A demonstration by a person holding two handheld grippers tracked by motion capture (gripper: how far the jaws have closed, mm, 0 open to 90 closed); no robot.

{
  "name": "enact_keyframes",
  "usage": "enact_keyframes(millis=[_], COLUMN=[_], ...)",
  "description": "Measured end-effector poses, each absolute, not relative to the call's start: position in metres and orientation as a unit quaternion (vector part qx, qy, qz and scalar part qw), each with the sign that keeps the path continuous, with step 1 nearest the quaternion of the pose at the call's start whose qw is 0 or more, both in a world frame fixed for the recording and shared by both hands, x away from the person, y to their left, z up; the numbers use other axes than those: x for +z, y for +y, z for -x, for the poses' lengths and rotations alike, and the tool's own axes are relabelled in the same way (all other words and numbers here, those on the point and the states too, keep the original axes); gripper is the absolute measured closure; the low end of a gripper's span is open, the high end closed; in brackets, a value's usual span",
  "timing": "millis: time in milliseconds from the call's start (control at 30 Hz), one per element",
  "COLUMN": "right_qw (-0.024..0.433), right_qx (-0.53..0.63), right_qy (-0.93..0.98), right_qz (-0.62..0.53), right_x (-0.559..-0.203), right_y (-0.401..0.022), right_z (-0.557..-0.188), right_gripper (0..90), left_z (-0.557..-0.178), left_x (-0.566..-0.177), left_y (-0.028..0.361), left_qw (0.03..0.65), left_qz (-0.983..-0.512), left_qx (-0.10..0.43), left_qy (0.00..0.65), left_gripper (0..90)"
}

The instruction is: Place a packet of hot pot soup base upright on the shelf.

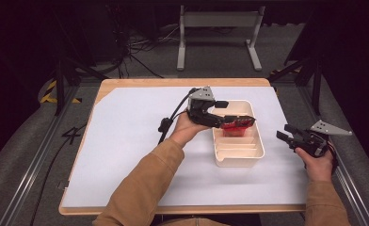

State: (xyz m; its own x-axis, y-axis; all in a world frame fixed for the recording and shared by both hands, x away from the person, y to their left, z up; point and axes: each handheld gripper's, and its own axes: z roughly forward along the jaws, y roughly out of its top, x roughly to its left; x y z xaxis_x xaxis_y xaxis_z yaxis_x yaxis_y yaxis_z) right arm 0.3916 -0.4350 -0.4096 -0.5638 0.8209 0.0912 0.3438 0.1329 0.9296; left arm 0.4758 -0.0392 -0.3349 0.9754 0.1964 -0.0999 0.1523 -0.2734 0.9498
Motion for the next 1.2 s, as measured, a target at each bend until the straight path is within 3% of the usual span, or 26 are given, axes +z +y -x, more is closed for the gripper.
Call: enact_keyframes(millis=[333,1200], right_qw=[0.224,0.211], right_qx=[0.525,0.536], right_qy=[0.717,0.718], right_qz=[-0.4,-0.391], right_x=[-0.406,-0.4], right_y=[-0.429,-0.424], right_z=[-0.399,-0.407], right_gripper=[42.9,41.0], left_z=[-0.461,-0.426], left_x=[-0.315,-0.297], left_y=[-0.014,0.074], left_qw=[0.599,0.582], left_qz=[-0.789,-0.791], left_qx=[0.046,0.079], left_qy=[0.128,0.17], left_gripper=[24.4,17.1])
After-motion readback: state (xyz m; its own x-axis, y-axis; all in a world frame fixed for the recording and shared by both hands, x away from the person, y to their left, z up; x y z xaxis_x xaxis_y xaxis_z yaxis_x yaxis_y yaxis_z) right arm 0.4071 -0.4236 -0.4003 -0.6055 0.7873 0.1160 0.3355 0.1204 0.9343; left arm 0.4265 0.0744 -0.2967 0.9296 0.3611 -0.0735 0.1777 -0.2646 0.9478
